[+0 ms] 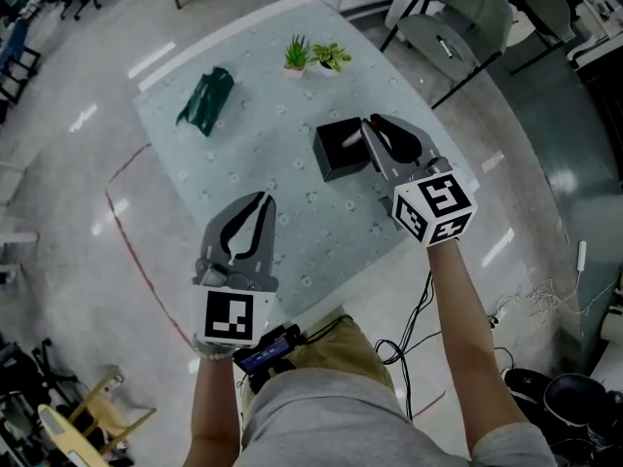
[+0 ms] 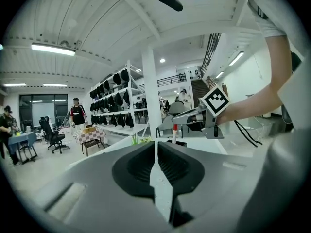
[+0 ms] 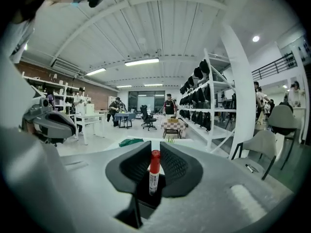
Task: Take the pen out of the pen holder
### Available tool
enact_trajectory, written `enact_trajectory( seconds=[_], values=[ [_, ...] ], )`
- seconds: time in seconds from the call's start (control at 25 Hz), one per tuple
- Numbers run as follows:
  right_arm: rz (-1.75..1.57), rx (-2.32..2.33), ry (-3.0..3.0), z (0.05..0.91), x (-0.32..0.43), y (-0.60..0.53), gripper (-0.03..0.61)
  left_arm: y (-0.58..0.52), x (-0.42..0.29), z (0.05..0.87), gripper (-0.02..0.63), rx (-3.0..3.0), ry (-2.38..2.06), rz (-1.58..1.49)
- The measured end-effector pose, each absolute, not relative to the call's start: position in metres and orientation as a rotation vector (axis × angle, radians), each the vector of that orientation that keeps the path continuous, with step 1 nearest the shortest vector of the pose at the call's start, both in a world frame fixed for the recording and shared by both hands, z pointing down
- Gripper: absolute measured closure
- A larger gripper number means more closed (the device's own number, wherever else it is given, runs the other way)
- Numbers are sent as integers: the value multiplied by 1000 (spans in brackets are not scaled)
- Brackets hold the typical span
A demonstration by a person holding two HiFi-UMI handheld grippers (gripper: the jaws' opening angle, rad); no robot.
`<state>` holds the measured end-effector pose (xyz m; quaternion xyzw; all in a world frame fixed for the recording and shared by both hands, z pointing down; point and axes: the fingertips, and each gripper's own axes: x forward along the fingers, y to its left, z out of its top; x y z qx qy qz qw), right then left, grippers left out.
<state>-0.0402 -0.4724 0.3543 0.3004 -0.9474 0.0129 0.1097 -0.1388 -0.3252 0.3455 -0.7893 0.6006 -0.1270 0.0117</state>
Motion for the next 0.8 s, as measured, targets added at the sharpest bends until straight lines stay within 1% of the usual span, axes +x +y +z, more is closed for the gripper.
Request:
enact_trajectory(
  seconds=[0.08,0.12,0.48,0.8],
  values=[
    [16,911,-2804,341,-38,-466,523,-322,-137,341,614,-2464,1854,-385],
    [5,926,-2814,334,-36,-462,523,-320,-136,340,615,-2468,1842,-384],
    [-92,1019,-2858,288,-20,-416,523,-298,-123,323,614,-2507,1719,-356],
    [-118,1098,-2826,281,-7,-370,523,-279,-112,311,614,-2532,1629,-332]
  ],
)
